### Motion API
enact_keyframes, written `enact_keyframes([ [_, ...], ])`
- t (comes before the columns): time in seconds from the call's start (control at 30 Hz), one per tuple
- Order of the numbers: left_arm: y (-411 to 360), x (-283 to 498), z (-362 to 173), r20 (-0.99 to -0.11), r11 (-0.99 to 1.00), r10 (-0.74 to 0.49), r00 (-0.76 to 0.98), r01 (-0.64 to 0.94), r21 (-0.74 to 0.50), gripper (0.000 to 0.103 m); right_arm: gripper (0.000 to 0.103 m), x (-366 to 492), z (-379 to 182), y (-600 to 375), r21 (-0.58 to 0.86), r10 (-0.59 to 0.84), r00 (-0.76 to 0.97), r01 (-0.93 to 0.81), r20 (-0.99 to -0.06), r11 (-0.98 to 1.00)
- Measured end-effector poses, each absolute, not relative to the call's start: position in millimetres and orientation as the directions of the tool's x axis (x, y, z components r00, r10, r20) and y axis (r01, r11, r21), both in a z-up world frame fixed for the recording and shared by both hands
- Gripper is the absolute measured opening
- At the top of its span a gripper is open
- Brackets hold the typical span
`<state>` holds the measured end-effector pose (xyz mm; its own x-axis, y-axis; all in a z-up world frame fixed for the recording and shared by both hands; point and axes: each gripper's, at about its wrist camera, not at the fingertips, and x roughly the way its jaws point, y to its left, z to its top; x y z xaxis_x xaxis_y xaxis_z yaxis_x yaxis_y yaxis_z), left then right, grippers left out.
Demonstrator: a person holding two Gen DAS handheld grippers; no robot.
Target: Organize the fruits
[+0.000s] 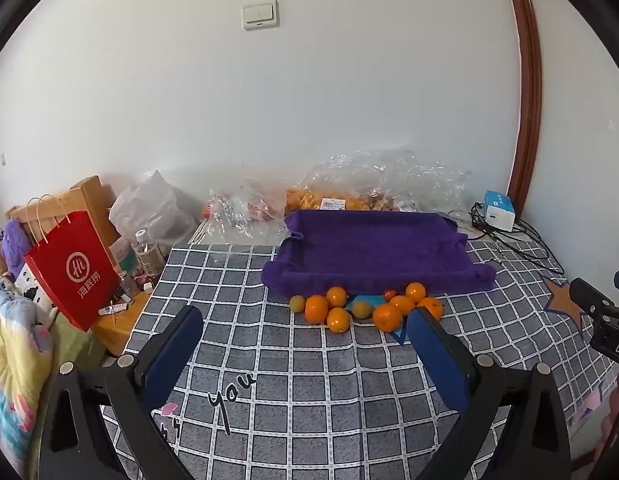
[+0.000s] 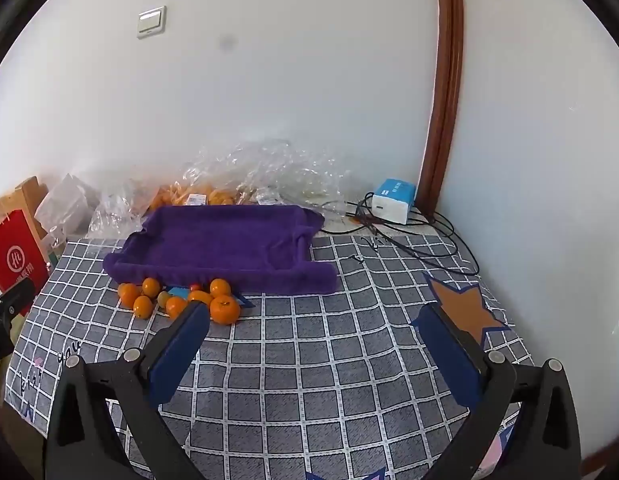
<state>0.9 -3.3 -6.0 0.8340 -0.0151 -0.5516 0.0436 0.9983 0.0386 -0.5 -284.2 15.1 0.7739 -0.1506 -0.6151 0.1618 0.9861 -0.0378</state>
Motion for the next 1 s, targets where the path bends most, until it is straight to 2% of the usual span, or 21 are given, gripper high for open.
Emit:
enact_keyframes([
  [1.0,-1,-5,-5,-0.549,0.998,-0.031,0.836,0.052,0.023,0.103,0.102,-2,17,-268,-0.027,-0.111,0.783,0.120,-0.611,0.992],
])
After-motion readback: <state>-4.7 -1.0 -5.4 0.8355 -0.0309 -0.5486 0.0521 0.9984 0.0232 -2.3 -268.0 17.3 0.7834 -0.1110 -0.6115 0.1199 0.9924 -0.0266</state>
